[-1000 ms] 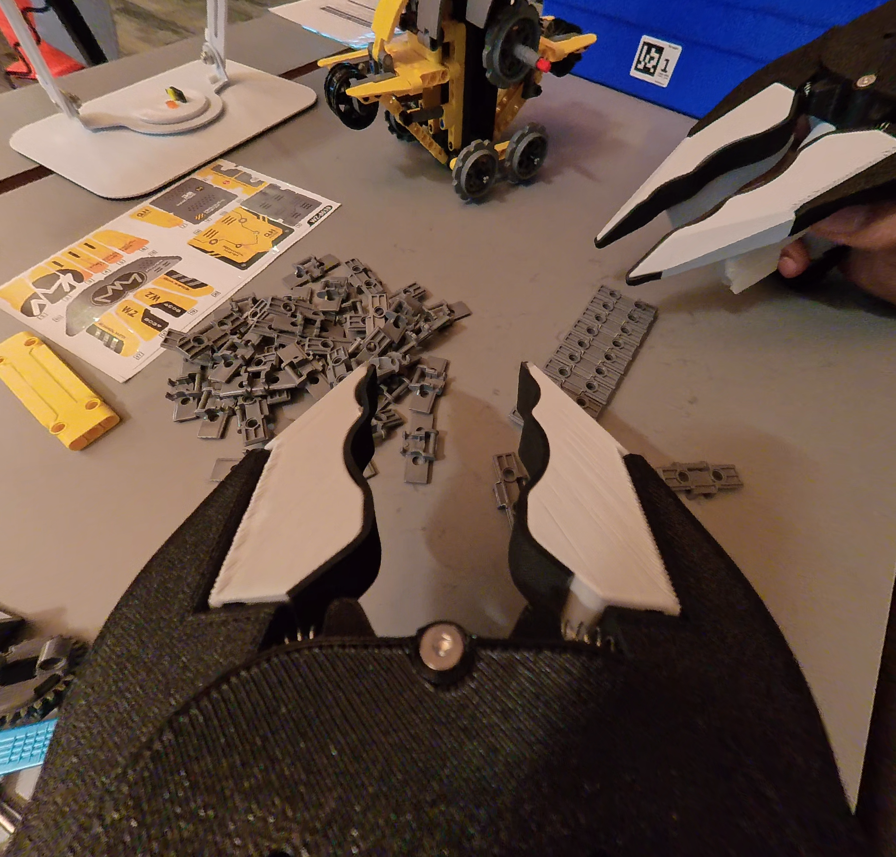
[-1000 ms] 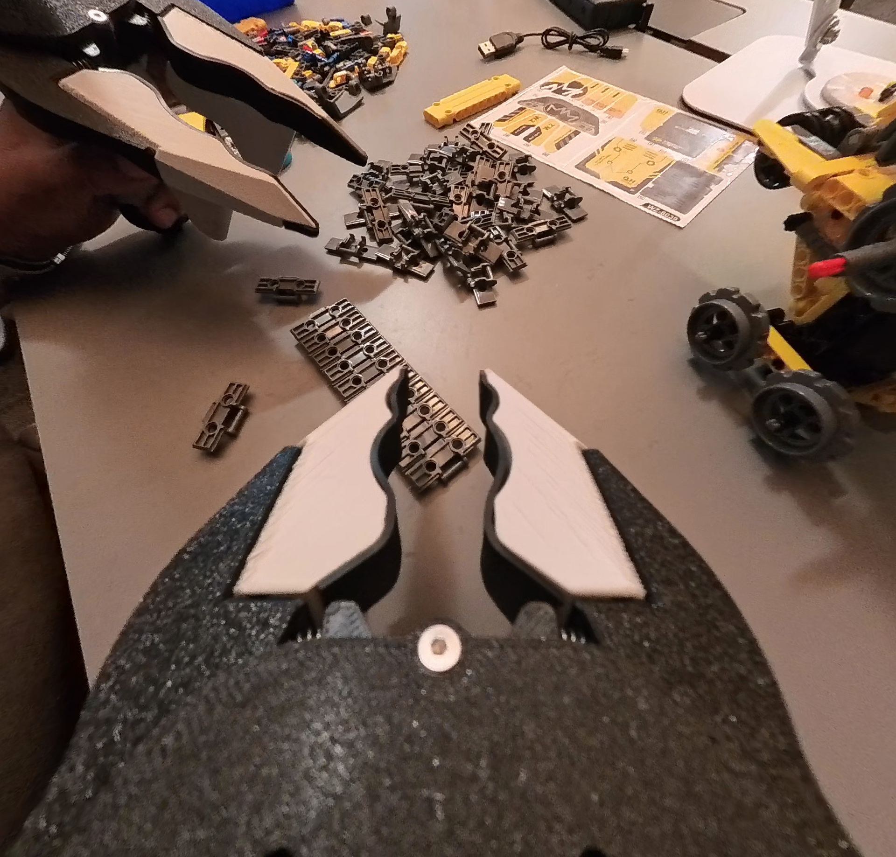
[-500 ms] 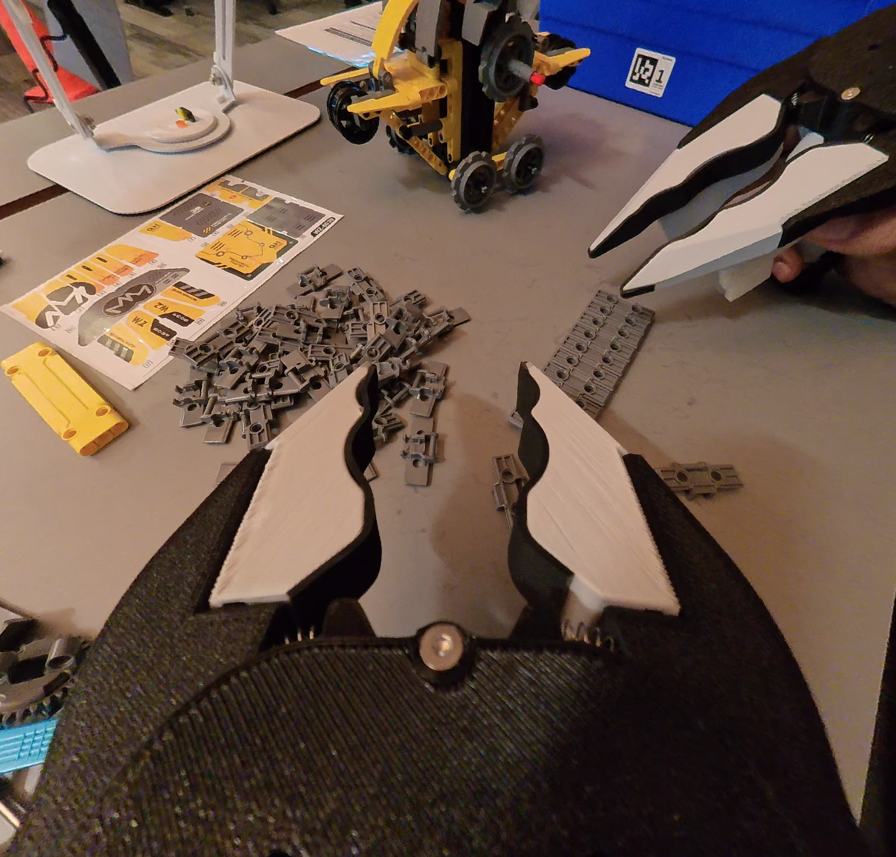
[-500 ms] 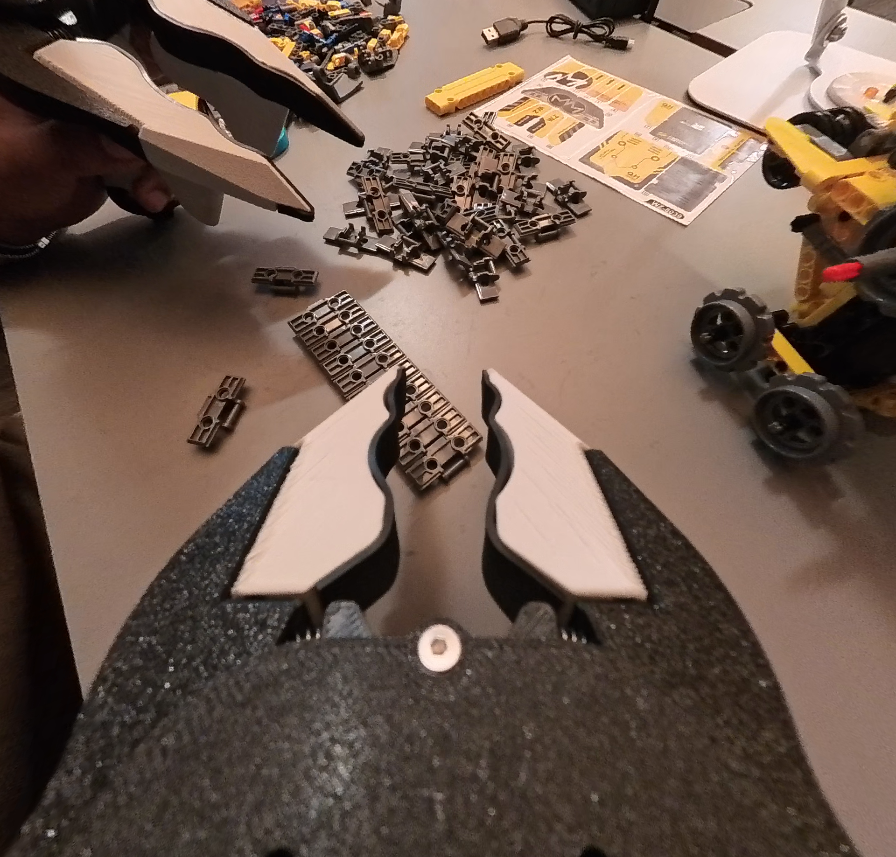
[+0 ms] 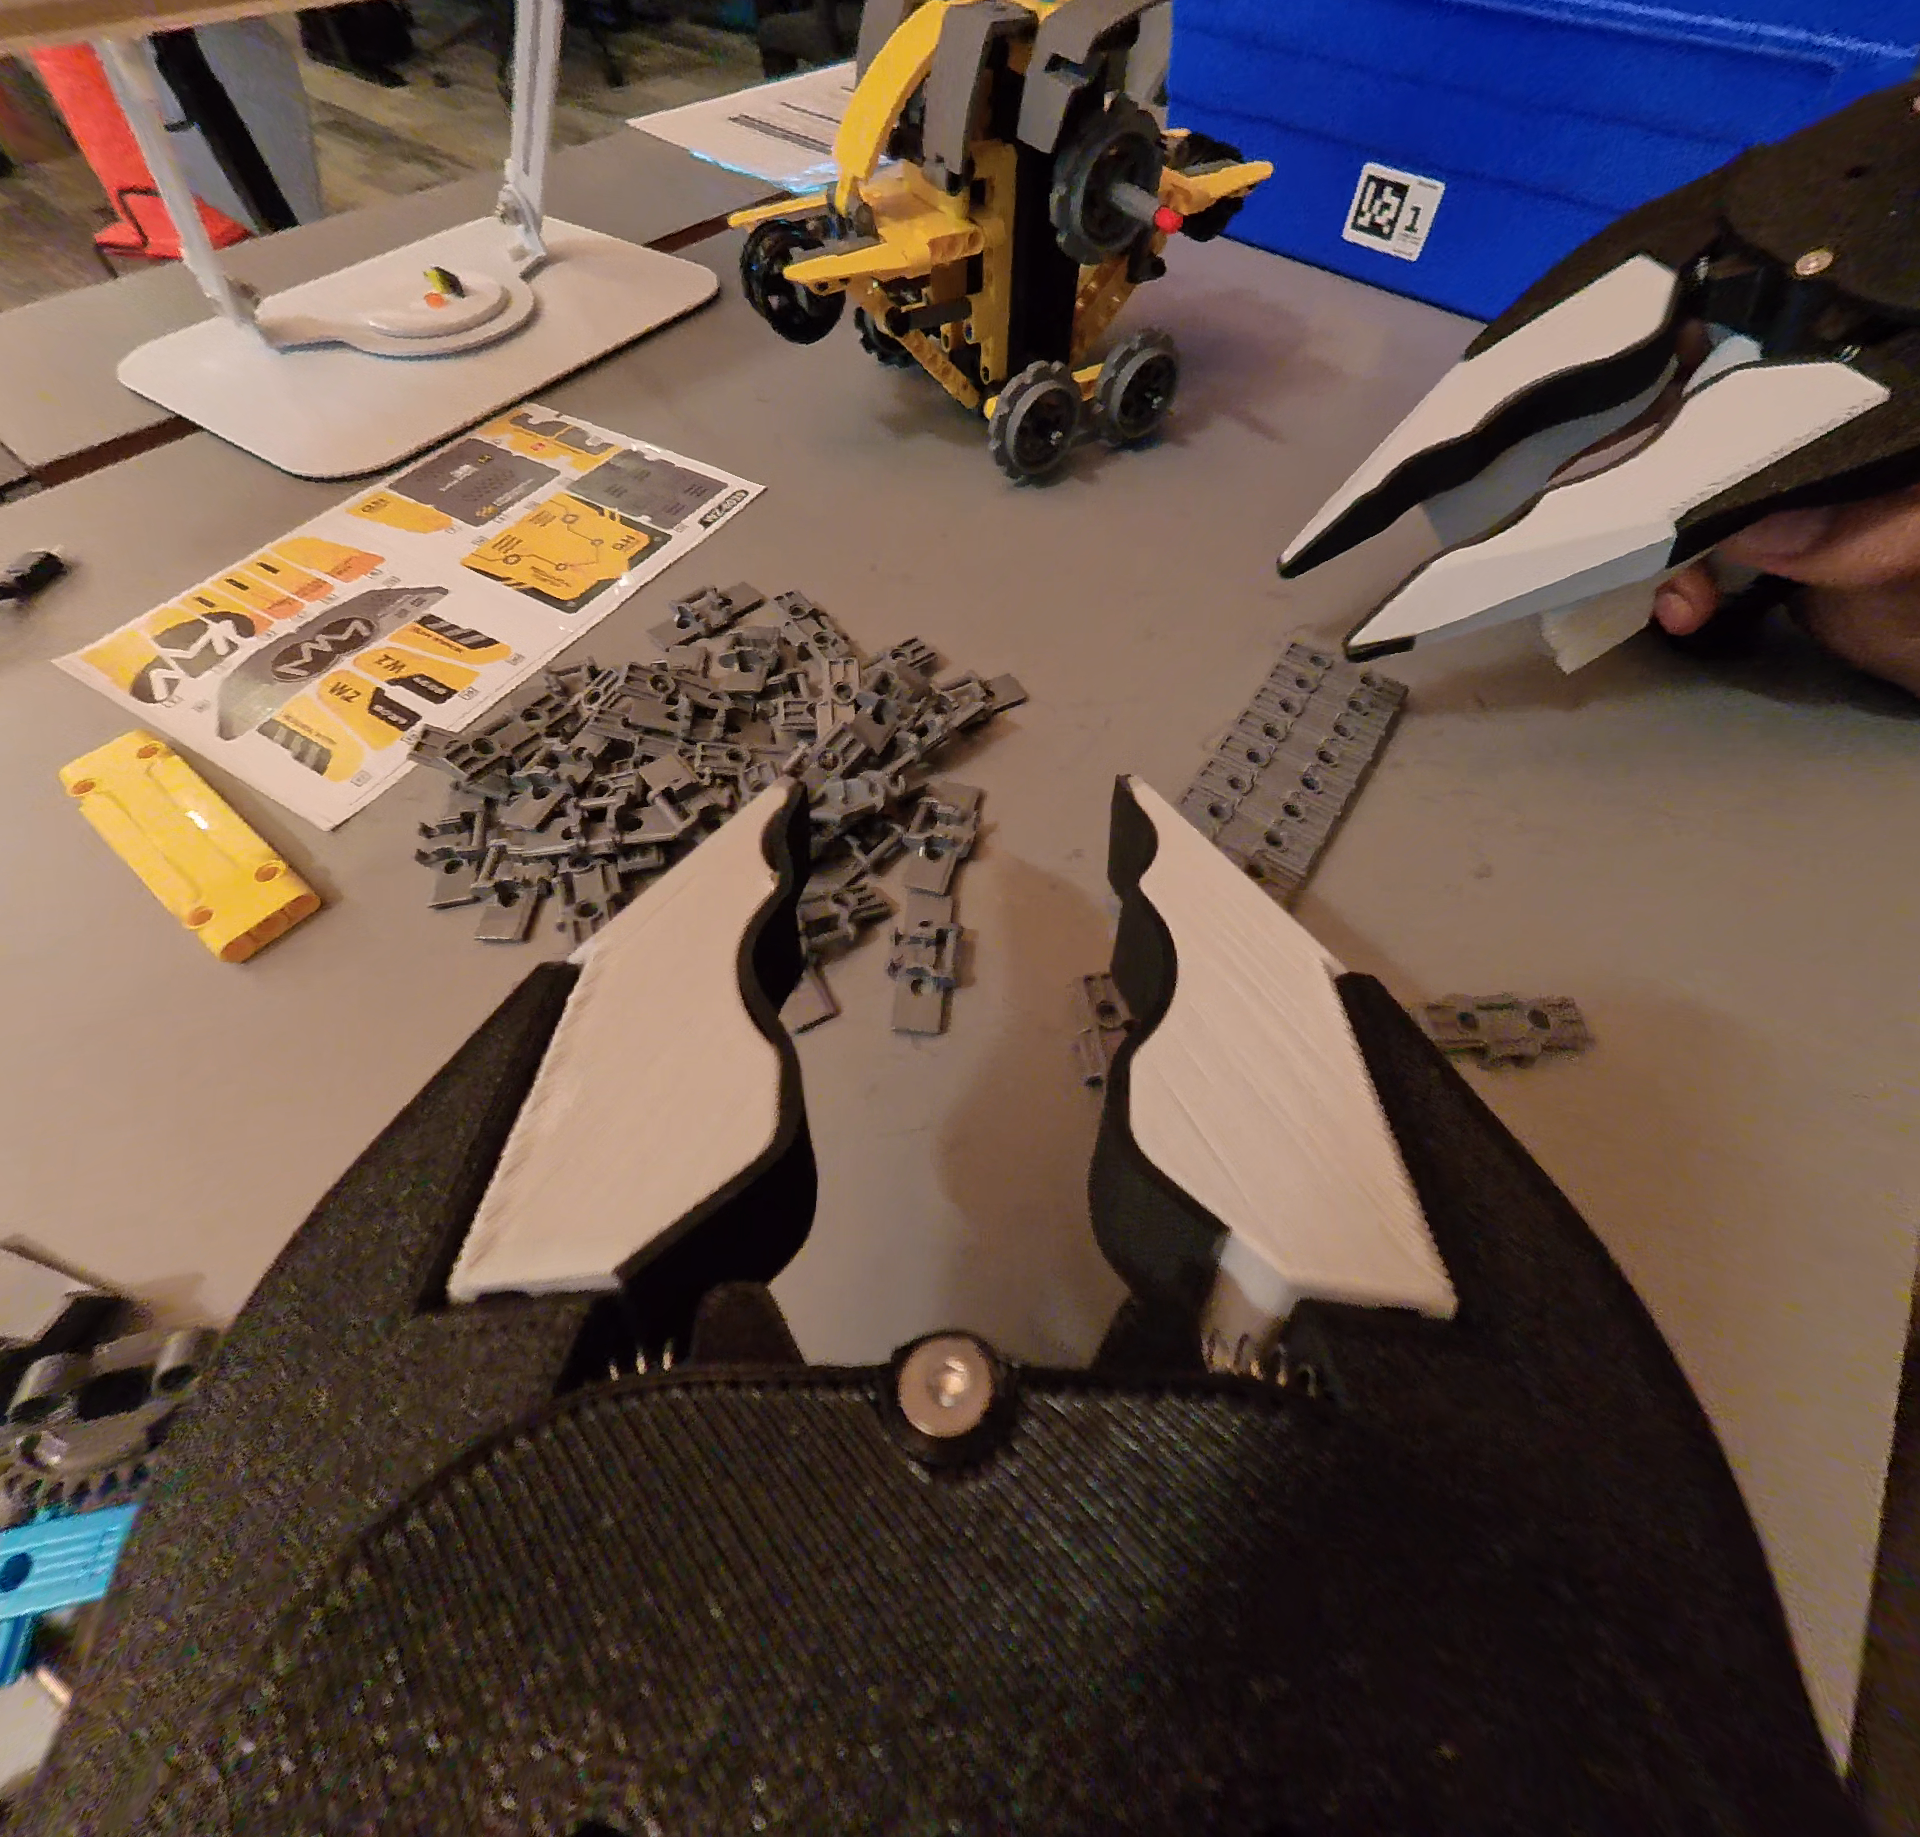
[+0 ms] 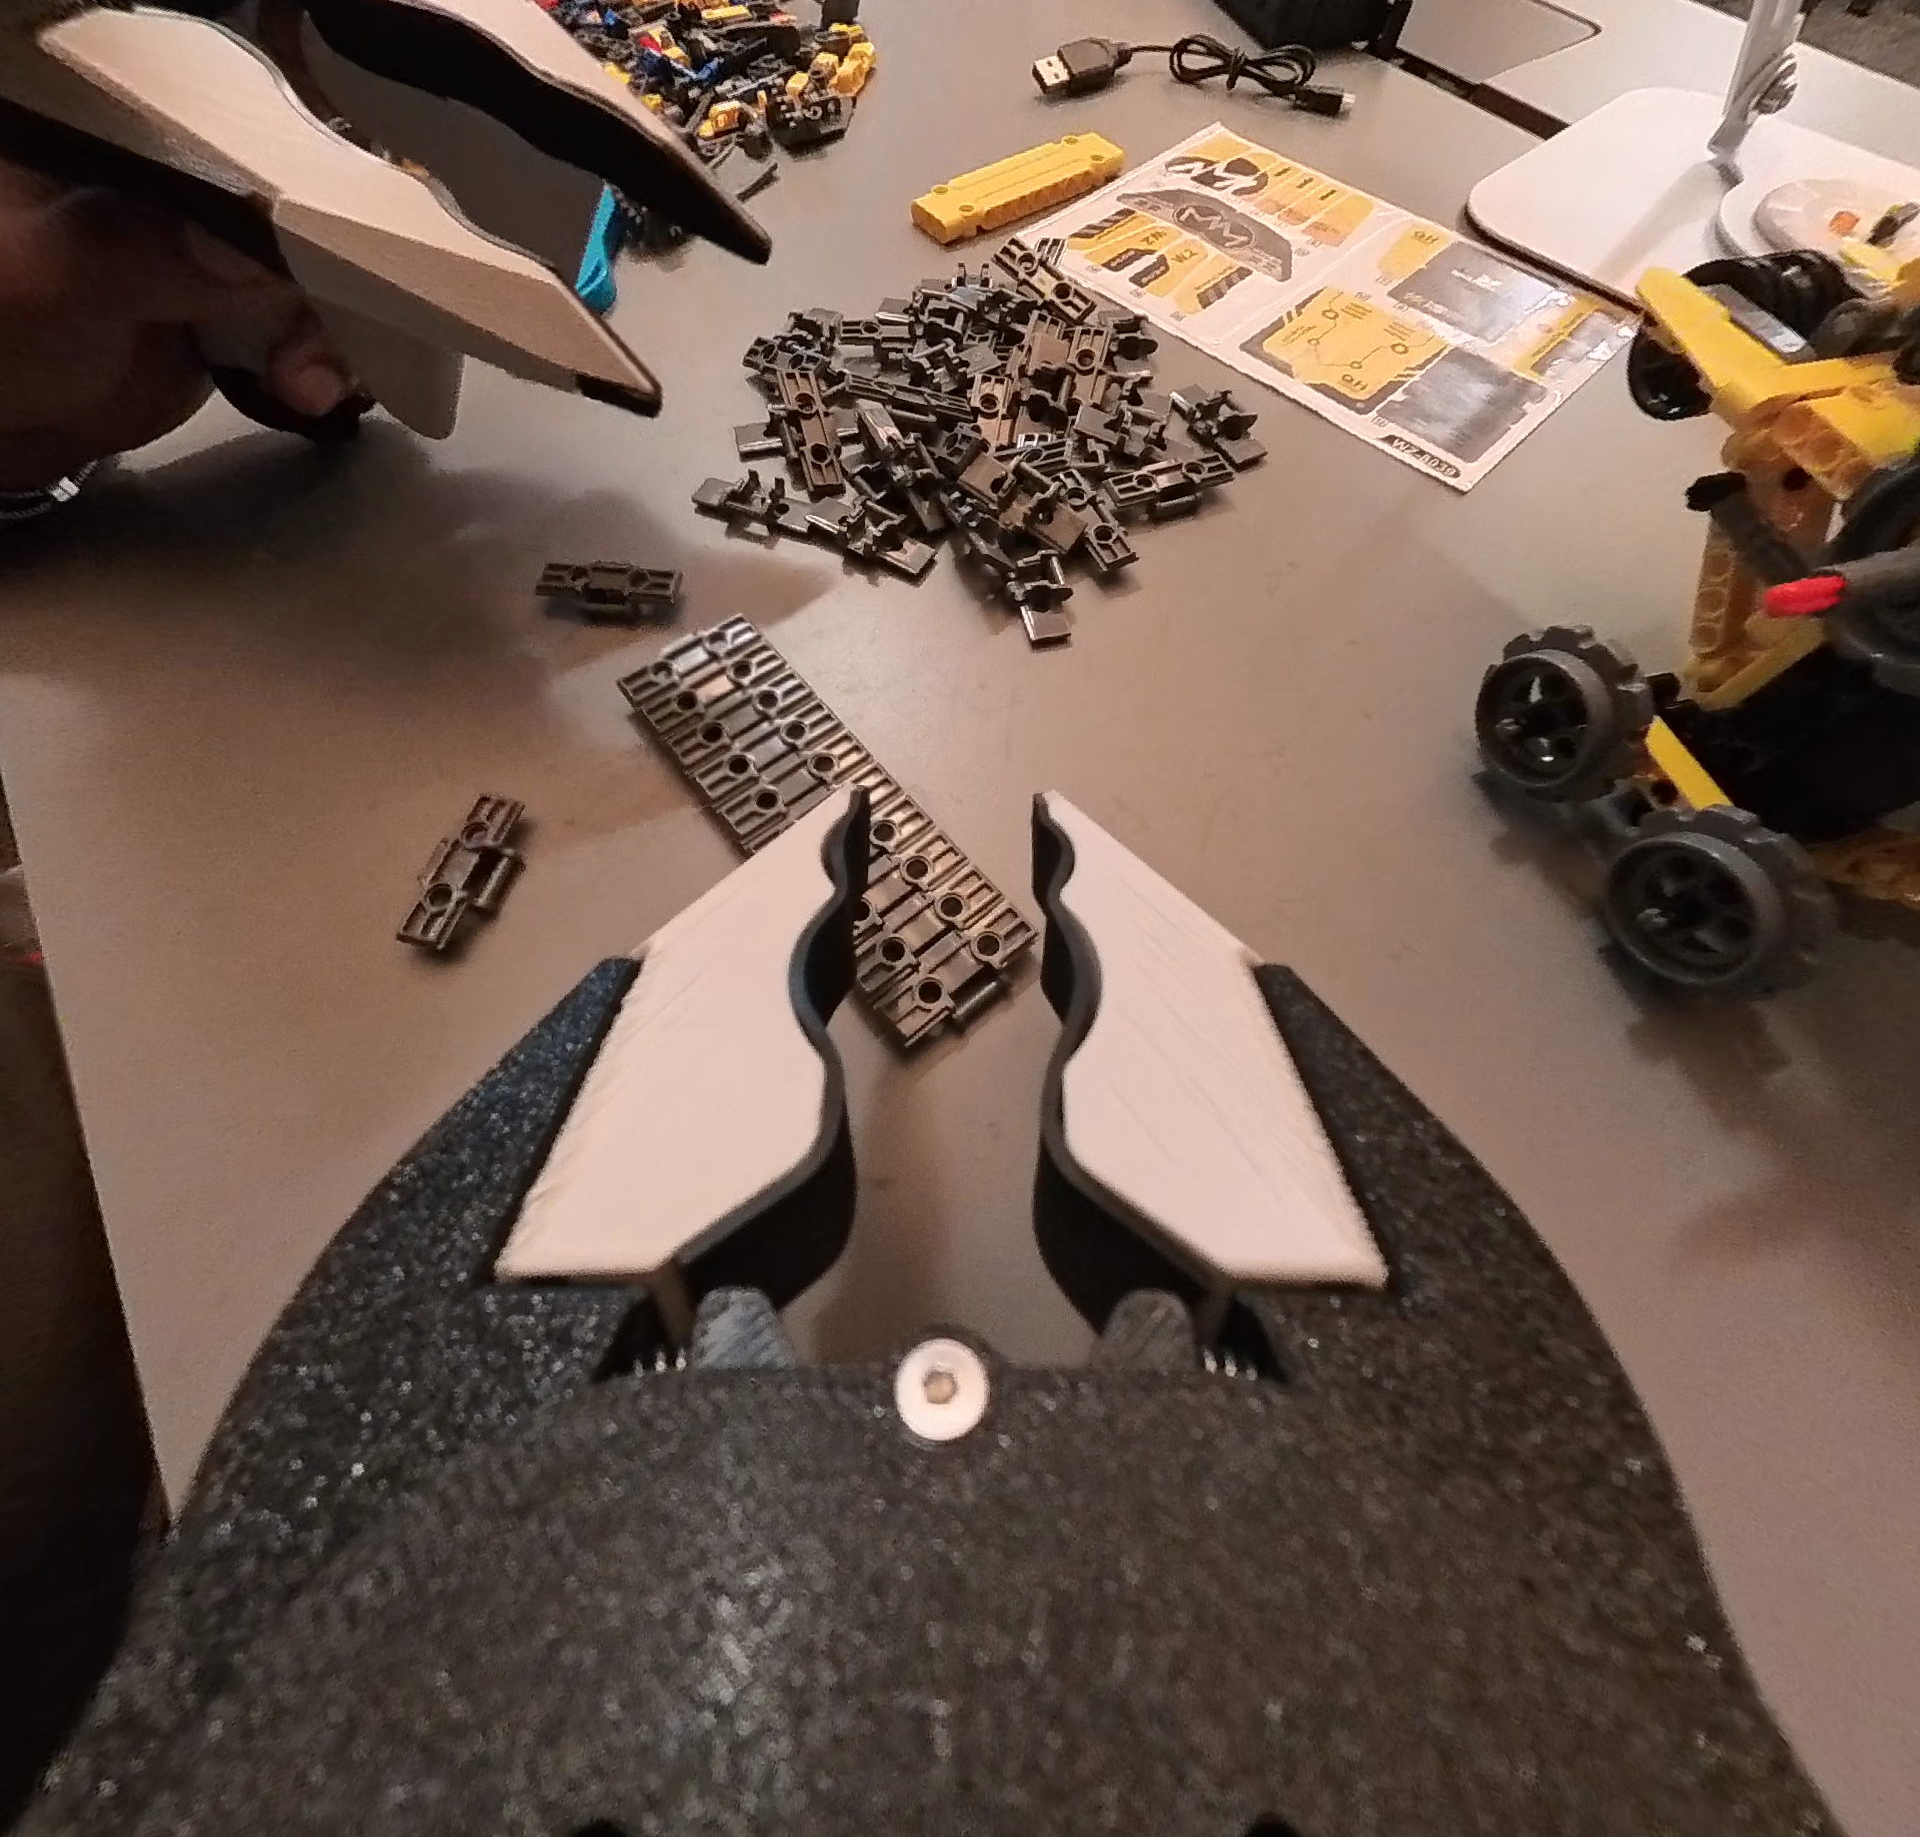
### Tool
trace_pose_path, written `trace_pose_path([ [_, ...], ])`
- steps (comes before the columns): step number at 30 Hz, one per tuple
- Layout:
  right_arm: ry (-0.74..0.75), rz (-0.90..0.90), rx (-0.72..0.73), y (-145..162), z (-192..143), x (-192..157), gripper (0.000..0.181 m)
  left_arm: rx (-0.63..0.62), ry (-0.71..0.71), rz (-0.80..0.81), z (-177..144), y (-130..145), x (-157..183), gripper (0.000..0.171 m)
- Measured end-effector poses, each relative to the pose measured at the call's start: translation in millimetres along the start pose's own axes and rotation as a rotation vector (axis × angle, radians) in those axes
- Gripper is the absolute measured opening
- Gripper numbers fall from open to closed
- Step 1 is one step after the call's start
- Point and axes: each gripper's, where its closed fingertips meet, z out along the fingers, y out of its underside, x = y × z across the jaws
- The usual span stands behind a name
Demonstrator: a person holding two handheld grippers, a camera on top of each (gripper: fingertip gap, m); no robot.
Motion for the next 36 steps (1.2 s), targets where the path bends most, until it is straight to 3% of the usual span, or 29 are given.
trace_pose_path([
  [5, -0.011, 0.017, 0.024, -2.2, -3.8, -1.0, 0.030, -0.077, 0.078, -0.006, -2.6, 13.6, 8.1, 0.058],
  [11, -0.015, 0.026, 0.017, -1.1, -3.0, -0.6, 0.031, -0.296, 0.135, 0.124, -13.0, 56.8, 18.4, 0.054],
  [14, -0.015, 0.027, 0.005, 0.2, -1.6, -0.4, 0.031, -0.285, 0.205, 0.122, -15.9, 55.6, 28.7, 0.049],
  [19, -0.020, 0.035, -0.001, 1.1, -0.8, 0.0, 0.031, -0.246, 0.201, 0.143, -16.3, 49.9, 28.5, 0.044],
  [28, -0.019, 0.028, 0.008, 0.0, -1.8, -0.6, 0.031, -0.200, 0.257, 0.019, -19.9, 41.1, 24.0, 0.048],
  [36, -0.011, 0.017, 0.006, 0.1, -1.6, -0.7, 0.031, -0.253, 0.227, 0.068, -15.3, 49.6, 25.4, 0.050],
])
